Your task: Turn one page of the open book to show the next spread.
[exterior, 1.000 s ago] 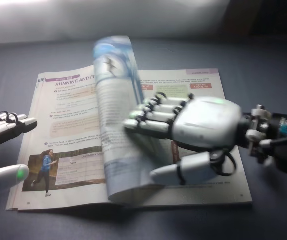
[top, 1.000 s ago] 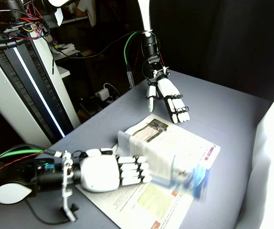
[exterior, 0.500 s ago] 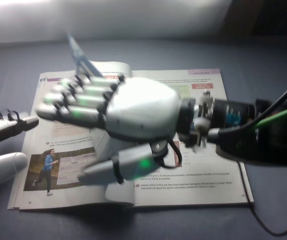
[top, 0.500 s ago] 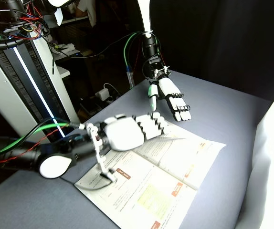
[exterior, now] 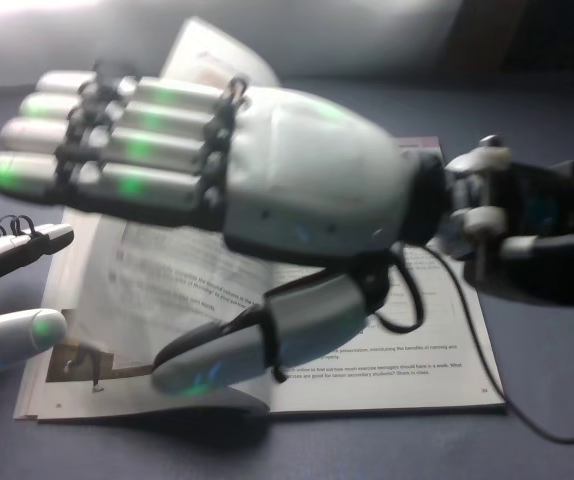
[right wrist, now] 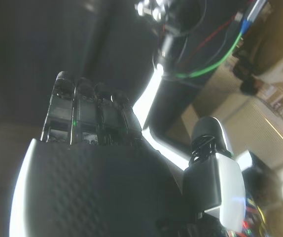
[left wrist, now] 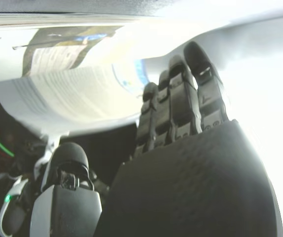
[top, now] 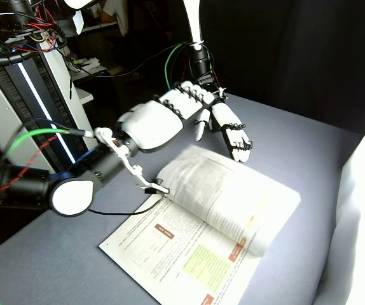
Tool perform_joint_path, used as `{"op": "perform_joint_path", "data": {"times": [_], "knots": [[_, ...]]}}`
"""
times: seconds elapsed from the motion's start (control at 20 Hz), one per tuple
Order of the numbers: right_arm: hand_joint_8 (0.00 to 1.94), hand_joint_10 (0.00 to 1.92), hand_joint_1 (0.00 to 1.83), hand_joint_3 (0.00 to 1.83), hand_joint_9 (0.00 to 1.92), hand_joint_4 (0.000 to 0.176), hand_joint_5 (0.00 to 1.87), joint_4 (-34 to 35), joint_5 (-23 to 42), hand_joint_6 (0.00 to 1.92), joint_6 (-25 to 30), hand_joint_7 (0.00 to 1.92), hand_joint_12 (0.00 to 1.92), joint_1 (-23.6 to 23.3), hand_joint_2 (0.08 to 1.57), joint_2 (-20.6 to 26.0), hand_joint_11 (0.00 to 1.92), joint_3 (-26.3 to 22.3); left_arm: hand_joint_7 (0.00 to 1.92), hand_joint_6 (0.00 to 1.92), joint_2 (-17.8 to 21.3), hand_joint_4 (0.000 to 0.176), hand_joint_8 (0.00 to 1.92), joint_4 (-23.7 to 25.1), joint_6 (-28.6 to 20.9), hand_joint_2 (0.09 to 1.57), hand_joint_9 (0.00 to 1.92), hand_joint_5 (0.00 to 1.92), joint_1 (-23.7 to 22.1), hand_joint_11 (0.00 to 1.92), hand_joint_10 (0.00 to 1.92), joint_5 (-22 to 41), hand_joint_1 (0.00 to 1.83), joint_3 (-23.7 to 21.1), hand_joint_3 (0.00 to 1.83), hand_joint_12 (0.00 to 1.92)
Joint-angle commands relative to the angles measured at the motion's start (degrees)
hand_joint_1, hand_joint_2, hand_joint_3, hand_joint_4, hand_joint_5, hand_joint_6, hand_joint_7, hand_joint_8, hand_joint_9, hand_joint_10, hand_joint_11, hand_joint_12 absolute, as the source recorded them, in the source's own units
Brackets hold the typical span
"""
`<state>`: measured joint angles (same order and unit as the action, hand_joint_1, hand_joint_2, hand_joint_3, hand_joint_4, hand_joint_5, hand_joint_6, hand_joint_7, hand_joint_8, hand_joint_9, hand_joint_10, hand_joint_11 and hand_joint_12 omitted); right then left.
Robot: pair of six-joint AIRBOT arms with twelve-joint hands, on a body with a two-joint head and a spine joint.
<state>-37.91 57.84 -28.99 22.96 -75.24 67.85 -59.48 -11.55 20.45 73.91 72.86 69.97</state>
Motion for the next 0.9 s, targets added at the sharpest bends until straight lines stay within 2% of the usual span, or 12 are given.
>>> {"op": "perform_joint_path", "data": {"times": [0.0, 0.2, 0.4, 0.45, 0.5, 0.55, 0.6, 0.65, 0.7, 0.75, 0.8, 0.85], "knots": [[0.0, 0.0, 0.0, 0.0, 0.0, 0.0, 0.0, 2.5, 7.2, 0.0, 0.1, 0.0, 0.0, -0.6, 1.11, 0.6, 0.0, -0.8, 0.14, 0.0, -1.3, 0.01, 0.0, -1.3, 0.2, 1.14, 0.21, 0.14, 0.2, 0.0, 0.0, 1.9, 0.0, 0.0, 0.0, 0.7], [0.0, 0.0, 0.0, 0.0, 0.0, 0.0, 0.0, 2.5, 6.3, 0.0, -0.5, 0.0, 0.0, -0.6, 1.11, 3.8, 0.0, -2.7, 0.14, 0.0, -0.1, 0.01, 0.0, -2.1, 0.9, 1.14, 0.21, 0.14, 0.2, 0.0, 0.0, 3.1, 0.0, -0.8, 0.0, 0.7], [0.0, 0.0, 0.0, 0.0, 0.0, 0.0, 0.0, 5.3, 3.7, 0.0, -3.3, 0.0, 0.0, 1.1, 1.11, 10.3, 0.0, -5.3, 0.14, 0.0, 3.6, 0.01, 0.0, -3.7, 3.7, 1.14, 0.21, 0.14, 0.9, 0.0, 0.0, 6.2, 0.0, -3.0, 0.0, 0.7], [0.0, 0.0, 0.04, 0.0, 0.0, 0.0, 0.0, 6.8, 3.2, 0.0, -4.7, 0.0, 0.0, 2.2, 1.11, 12.0, 0.0, -5.9, 0.08, 0.0, 4.6, 0.029, 0.0, -4.5, 4.4, 1.31, 0.06, 0.14, 1.1, 0.0, 0.01, 7.5, 0.21, -3.6, 0.01, 0.24], [0.0, 0.0, 0.01, 0.0, 0.0, 0.0, 0.0, 8.2, 2.8, 0.0, -5.9, 0.0, 0.0, 3.3, 1.12, 13.8, 0.0, -6.7, 0.04, 0.0, 5.2, 0.026, 0.0, -4.7, 4.4, 1.32, 0.01, 0.12, 1.2, 0.0, 0.0, 8.7, 0.32, -3.7, 0.0, 0.05], [0.0, 0.0, 0.06, 0.0, 0.0, 0.0, 0.0, 10.3, 2.3, 0.0, -7.5, 0.0, 0.0, 4.6, 1.12, 15.8, 0.0, -7.4, 0.03, 0.0, 5.6, 0.003, 0.0, -4.5, 4.5, 1.33, 0.0, 0.08, 1.2, 0.0, 0.0, 9.4, 0.33, -3.8, 0.01, 0.01], [0.0, 0.0, 0.05, 0.0, 0.0, 0.0, 0.0, 11.6, 1.9, 0.0, -8.6, 0.0, 0.0, 5.4, 1.11, 17.0, 0.0, -7.9, 0.01, 0.0, 5.8, 0.024, 0.0, -4.1, 4.5, 1.33, 0.0, 0.02, 1.0, 0.0, 0.0, 9.8, 0.3, -3.8, 0.0, 0.0], [0.0, 0.0, 0.06, 0.0, 0.0, 0.0, 0.0, 14.1, 1.3, 0.0, -10.3, 0.0, 0.0, 7.1, 1.12, 18.9, 0.0, -8.6, 0.0, 0.0, 5.9, 0.0, 0.0, -3.4, 4.6, 1.32, 0.0, 0.0, 0.3, 0.0, 0.0, 10.1, 0.29, -3.7, 0.0, 0.0], [0.0, 0.0, 0.06, 0.0, 0.0, 0.0, 0.0, 15.8, 0.8, 0.0, -11.6, 0.0, 0.0, 8.4, 1.12, 20.1, 0.0, -9.1, 0.0, 0.0, 5.9, 0.0, 0.0, -3.0, 4.7, 1.32, 0.0, 0.0, -0.1, 0.0, 0.0, 10.2, 0.29, -3.7, 0.0, 0.0], [0.0, 0.0, 0.06, 0.0, 0.0, 0.014, 0.0, 18.1, 0.2, 0.0, -12.9, 0.0, 0.0, 10.1, 1.13, 21.3, 0.0, -9.4, 0.0, 0.0, 5.8, 0.0, 0.0, -2.3, 4.8, 1.29, 0.0, 0.0, -0.8, 0.0, 0.0, 10.5, 0.28, -3.6, 0.0, 0.0], [0.0, 0.0, 0.04, 0.01, 0.0, 0.014, 0.0, 19.1, 0.0, 0.0, -13.3, 0.0, 0.0, 10.9, 1.15, 21.8, 0.0, -9.6, 0.0, 0.0, 5.7, 0.0, 0.0, -2.0, 4.9, 1.24, 0.0, 0.0, -1.2, 0.01, 0.0, 10.6, 0.34, -3.5, 0.05, 0.39], [0.0, 0.0, 0.03, 0.0, 0.0, 0.018, 0.0, 20.6, -0.2, 0.0, -14.0, 0.0, 0.0, 11.9, 1.14, 22.7, 0.0, -10.0, 0.0, 0.0, 5.5, 0.001, 0.0, -1.4, 4.9, 1.25, 0.0, 0.0, -1.9, 0.0, 0.0, 10.7, 0.34, -3.4, 0.03, 0.6]]}}
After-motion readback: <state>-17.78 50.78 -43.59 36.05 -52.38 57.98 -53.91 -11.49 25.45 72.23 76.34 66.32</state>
